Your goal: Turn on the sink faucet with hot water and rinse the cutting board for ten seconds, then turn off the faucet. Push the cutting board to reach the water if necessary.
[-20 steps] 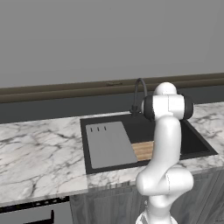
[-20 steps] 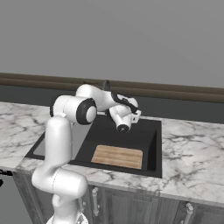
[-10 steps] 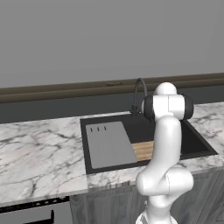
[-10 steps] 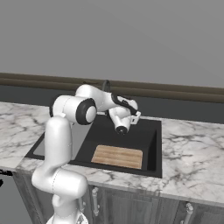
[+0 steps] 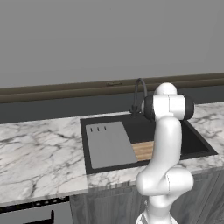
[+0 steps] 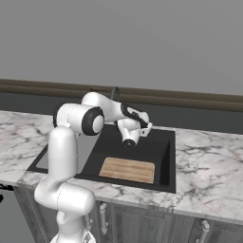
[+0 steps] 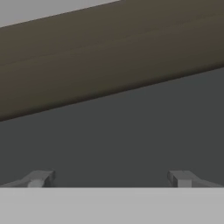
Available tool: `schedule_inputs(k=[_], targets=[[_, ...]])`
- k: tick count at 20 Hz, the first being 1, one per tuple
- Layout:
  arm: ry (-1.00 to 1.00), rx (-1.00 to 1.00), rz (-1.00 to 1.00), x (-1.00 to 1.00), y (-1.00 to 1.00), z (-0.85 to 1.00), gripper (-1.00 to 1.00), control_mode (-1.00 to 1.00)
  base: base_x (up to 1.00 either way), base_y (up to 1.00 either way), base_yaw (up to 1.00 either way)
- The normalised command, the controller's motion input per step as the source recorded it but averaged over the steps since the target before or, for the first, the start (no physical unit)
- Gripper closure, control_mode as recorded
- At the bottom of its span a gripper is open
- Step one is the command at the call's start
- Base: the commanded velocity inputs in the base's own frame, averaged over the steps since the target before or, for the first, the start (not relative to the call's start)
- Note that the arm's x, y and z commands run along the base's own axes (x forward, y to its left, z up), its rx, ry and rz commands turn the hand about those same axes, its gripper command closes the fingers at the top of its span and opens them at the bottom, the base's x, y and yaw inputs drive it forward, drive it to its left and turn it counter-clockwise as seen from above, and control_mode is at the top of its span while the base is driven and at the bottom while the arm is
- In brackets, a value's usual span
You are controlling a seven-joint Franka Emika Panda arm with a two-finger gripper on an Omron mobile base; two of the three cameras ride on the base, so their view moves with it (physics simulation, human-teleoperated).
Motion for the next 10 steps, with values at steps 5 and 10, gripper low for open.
schedule_inputs(k=[5, 10], targets=[[0.0, 0.02, 0.02, -0.41, -0.82, -0.18, -1.0, -1.0, 0.0, 0.0, 0.0], [0.0, 0.02, 0.02, -0.29, -0.88, -0.18, -1.0, -1.0, 0.0, 0.0, 0.0]])
